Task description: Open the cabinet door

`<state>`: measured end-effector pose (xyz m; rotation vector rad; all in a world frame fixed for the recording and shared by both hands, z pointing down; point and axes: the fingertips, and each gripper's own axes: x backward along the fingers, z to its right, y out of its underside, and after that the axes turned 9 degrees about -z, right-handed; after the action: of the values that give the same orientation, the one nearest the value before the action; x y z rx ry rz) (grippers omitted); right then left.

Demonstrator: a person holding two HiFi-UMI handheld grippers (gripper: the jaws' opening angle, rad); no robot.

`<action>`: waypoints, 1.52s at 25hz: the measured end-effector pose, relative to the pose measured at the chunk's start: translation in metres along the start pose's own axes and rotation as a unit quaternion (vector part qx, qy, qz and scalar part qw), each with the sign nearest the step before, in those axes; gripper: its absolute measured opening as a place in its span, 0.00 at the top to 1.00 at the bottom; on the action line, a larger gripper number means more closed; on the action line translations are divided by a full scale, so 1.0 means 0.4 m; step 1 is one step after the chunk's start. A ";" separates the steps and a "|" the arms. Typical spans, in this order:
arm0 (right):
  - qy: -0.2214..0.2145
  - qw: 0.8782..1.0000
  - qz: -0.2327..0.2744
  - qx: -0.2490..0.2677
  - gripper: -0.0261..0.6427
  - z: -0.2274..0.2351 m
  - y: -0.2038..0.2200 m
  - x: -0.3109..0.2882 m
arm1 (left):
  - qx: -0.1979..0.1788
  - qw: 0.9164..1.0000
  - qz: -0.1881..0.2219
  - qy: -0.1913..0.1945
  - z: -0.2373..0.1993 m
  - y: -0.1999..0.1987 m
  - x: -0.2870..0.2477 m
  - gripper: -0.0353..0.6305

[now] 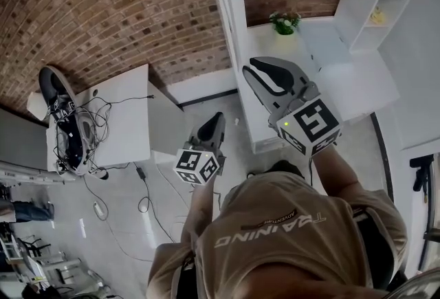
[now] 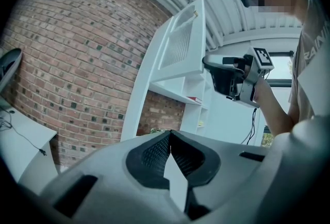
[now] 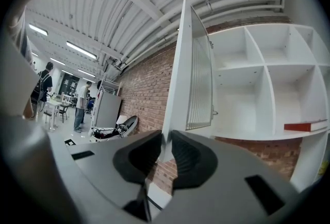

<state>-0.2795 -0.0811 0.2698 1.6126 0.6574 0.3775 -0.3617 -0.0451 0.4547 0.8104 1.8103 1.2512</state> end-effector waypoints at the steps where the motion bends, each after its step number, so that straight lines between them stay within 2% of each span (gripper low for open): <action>1: 0.001 1.000 -0.001 0.001 0.86 -0.002 -0.001 -0.003 | 0.001 1.000 0.001 -0.001 -0.003 -0.001 0.003 0.94; 7: 0.008 1.000 -0.005 0.003 0.86 -0.013 0.005 0.003 | 0.008 1.000 0.007 -0.001 -0.019 0.003 0.020 0.94; 16: 0.003 1.000 -0.011 0.003 0.91 -0.005 0.021 0.043 | 0.014 1.000 -0.005 0.026 -0.011 0.018 -0.027 0.94; 20: 0.005 0.999 -0.035 -0.013 0.94 0.024 0.082 0.063 | 0.004 0.999 -0.010 0.047 0.023 0.018 -0.062 0.94; 27: 0.031 0.995 -0.084 -0.050 0.94 0.089 0.216 0.105 | -0.001 0.998 -0.028 0.059 0.063 0.040 -0.105 0.94; 31: 0.039 0.994 -0.083 -0.055 0.94 0.110 0.261 0.138 | -0.010 0.998 -0.025 0.059 0.097 0.028 -0.118 0.94; 35: 0.046 0.994 -0.072 -0.061 0.94 0.136 0.291 0.172 | -0.036 0.998 -0.020 0.054 0.134 -0.001 -0.135 0.94; 38: 0.058 0.995 -0.071 -0.049 0.94 0.167 0.311 0.197 | -0.049 0.998 -0.010 0.047 0.151 -0.032 -0.158 0.94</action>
<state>-0.1541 -0.0912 0.3711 1.4498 0.8254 0.3949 -0.2788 -0.0746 0.4445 0.6877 1.8114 1.3740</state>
